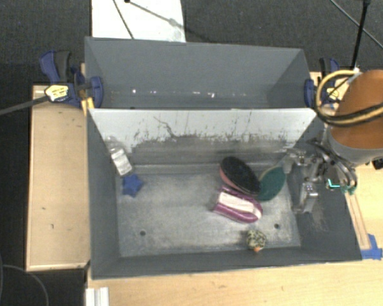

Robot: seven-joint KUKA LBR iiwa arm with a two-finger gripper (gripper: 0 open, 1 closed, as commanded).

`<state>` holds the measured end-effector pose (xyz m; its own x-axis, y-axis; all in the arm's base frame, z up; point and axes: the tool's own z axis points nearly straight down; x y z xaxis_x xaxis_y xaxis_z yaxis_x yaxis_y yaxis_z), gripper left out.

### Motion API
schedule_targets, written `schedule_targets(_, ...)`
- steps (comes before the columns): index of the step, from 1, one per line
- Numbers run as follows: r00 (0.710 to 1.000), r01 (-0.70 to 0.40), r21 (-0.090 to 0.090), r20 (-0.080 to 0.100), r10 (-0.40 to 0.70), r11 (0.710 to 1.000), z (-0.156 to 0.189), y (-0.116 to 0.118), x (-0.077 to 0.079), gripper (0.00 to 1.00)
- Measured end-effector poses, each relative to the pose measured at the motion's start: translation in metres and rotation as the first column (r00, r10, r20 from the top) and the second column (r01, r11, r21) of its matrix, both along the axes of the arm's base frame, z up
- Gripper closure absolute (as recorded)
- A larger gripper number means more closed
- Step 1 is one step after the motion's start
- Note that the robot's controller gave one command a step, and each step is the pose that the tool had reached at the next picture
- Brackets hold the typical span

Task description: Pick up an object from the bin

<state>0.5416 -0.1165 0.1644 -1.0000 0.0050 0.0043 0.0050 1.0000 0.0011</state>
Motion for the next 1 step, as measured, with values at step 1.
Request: schedule_targets(1, 0.861, -0.509, -0.001, 0.011, 0.509, 0.861, -0.0944, 0.0053, 0.0437, 0.00)
